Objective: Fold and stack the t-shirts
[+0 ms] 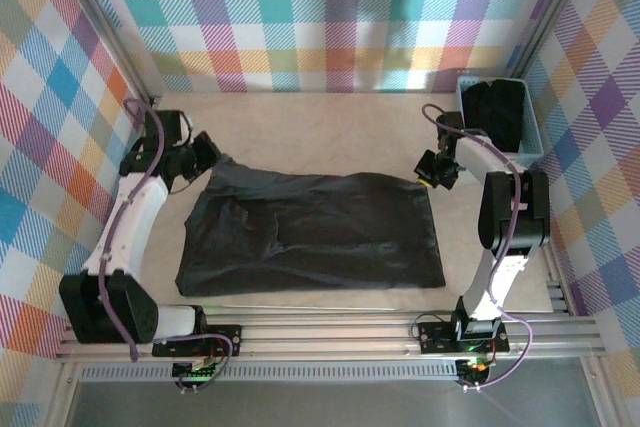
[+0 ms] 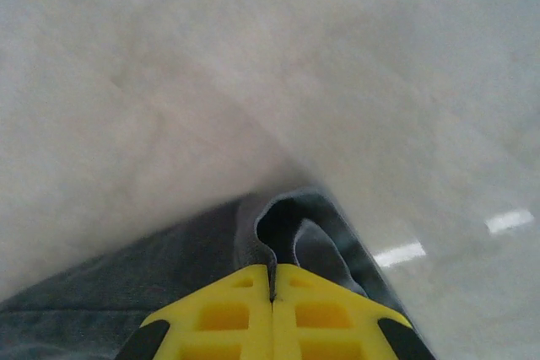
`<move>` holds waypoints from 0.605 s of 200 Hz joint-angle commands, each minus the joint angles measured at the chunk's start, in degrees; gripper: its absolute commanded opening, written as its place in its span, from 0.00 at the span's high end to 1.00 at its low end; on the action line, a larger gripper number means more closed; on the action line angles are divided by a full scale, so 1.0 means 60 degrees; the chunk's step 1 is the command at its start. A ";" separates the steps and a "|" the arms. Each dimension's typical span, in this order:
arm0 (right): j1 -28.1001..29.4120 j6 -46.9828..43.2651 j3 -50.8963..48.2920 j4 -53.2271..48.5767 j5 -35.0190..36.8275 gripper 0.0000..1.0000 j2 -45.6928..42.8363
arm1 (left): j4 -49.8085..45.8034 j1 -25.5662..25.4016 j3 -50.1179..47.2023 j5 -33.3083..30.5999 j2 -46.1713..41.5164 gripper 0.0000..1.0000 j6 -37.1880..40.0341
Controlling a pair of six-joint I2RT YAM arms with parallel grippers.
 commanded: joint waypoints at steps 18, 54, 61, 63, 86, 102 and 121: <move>-0.0087 -0.0107 -0.1249 0.0315 0.0047 1.00 -0.1260 | -0.0918 0.0101 -0.1628 -0.1231 -0.2061 1.00 -0.0399; -0.0130 -0.0101 -0.1961 0.0363 0.0197 1.00 -0.1799 | -0.1629 0.0101 -0.2538 -0.2172 -0.3750 1.00 -0.0992; -0.0129 -0.0088 -0.2089 0.0363 0.0209 1.00 -0.1889 | -0.1751 0.0101 -0.2716 -0.2347 -0.4029 1.00 -0.1077; -0.0130 -0.0076 -0.2121 0.0363 0.0207 1.00 -0.1924 | -0.1809 0.0101 -0.2742 -0.2404 -0.4091 1.00 -0.1100; -0.0130 0.0032 -0.2669 0.0493 0.0187 1.00 -0.2252 | -0.2116 0.0101 -0.3266 -0.2711 -0.4625 1.00 -0.1364; -0.0124 0.0113 -0.2968 0.0489 0.0243 1.00 -0.2430 | -0.2130 0.0100 -0.3669 -0.2581 -0.4774 1.00 -0.1623; -0.0118 0.0199 -0.3286 0.0476 0.0333 1.00 -0.2805 | -0.2160 0.0101 -0.4055 -0.2759 -0.5044 1.00 -0.1877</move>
